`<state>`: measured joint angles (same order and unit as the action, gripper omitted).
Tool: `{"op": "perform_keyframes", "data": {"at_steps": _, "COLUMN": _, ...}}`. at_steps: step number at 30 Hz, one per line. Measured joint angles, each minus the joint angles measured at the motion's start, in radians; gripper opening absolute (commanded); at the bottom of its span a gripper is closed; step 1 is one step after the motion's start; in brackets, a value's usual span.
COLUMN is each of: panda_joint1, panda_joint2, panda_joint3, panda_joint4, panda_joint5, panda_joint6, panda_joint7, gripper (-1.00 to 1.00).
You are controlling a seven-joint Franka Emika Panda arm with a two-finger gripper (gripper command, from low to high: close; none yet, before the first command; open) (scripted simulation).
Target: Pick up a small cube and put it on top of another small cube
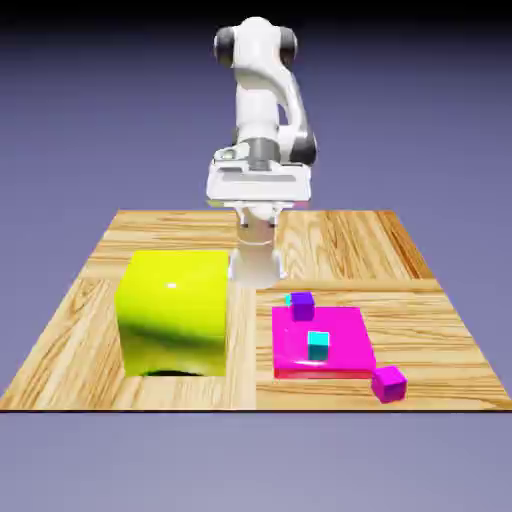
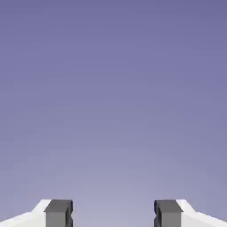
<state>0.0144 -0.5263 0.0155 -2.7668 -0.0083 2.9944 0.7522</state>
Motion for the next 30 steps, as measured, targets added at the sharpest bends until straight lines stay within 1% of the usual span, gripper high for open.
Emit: {"op": "perform_keyframes", "data": {"at_steps": 30, "panda_joint1": 0.060, "panda_joint2": 1.087, "panda_joint3": 0.386, "panda_joint4": 1.074, "panda_joint5": -0.207, "panda_joint6": -1.059, "panda_joint7": 0.277, "gripper": 0.00}}
